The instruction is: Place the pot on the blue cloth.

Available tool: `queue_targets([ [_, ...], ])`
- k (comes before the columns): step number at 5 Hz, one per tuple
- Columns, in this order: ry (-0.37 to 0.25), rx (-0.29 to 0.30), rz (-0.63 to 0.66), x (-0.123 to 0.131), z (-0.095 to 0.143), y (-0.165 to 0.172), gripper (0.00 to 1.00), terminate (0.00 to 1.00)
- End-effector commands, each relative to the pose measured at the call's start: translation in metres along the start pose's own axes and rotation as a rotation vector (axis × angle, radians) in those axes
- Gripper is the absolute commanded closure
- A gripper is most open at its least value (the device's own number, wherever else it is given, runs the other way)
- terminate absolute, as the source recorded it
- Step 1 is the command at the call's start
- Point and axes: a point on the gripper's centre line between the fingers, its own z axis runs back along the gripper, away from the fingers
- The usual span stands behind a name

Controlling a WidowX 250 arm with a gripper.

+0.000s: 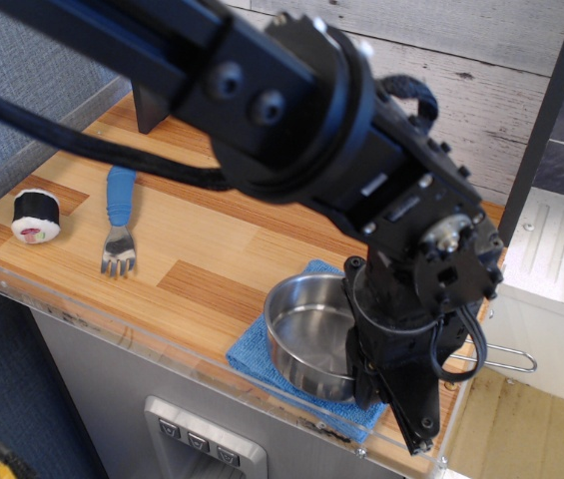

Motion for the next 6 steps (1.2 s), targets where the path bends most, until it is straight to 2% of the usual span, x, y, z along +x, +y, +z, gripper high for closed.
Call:
queue_targets([
  [1, -0.027, 0.025, 0.104, -0.007, -0.001, 0.02, 1.0, 0.0],
  [2, -0.01, 0.058, 0.165, -0.008, 0.001, 0.024, 0.0, 0.0],
  [3, -0.012, 0.074, 0.189, -0.009, 0.003, 0.024, 0.0, 0.0],
  [5, -0.016, 0.059, 0.193, -0.007, 0.009, 0.026, 0.0, 0.0],
  [6, -0.06, 0.011, 0.179, -0.006, 0.029, 0.026, 0.0, 0.0],
])
